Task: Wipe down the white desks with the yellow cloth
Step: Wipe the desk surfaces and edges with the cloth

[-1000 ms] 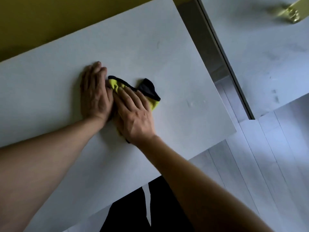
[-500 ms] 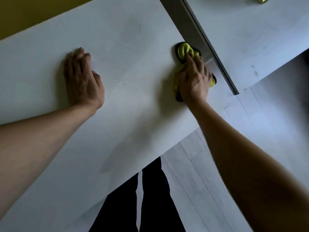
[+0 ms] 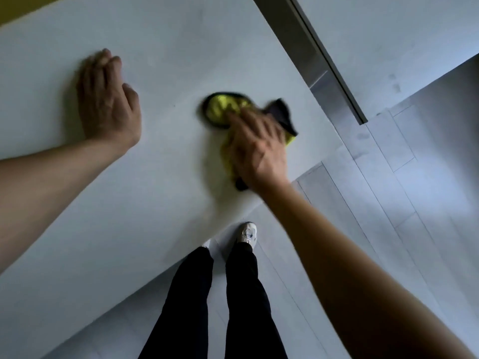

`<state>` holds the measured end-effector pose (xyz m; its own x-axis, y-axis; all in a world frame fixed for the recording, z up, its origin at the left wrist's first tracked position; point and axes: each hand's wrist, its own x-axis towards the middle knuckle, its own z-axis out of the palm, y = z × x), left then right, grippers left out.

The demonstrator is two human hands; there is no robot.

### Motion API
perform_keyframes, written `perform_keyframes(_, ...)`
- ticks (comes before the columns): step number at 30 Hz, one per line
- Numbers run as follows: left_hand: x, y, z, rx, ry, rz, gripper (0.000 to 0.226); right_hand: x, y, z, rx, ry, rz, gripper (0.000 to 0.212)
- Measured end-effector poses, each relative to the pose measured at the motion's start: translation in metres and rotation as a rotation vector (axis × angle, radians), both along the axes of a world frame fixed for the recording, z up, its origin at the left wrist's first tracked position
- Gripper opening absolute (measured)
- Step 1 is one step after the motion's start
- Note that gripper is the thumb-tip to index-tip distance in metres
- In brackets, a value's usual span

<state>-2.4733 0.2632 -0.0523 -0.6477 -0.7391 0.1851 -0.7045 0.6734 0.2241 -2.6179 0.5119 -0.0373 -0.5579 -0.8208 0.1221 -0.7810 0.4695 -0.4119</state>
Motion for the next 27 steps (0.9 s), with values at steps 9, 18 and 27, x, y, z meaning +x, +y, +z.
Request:
perform_keyframes(9,-0.028,0.12,0.012,0.108,-0.023,-0.356,0.056,-0.095,0.038,0.001,0.117,-0.021,-0.417,0.056)
perform_keyframes(18,-0.047,0.137,0.006,0.098,0.032,-0.337,0.057,0.062,0.052,-0.001,-0.062,-0.034,0.01,0.048)
perform_keyframes(27,-0.047,0.139,0.0,0.068,0.04,-0.336,0.052,-0.077,0.104,-0.007,0.003,-0.06,-0.311,0.051)
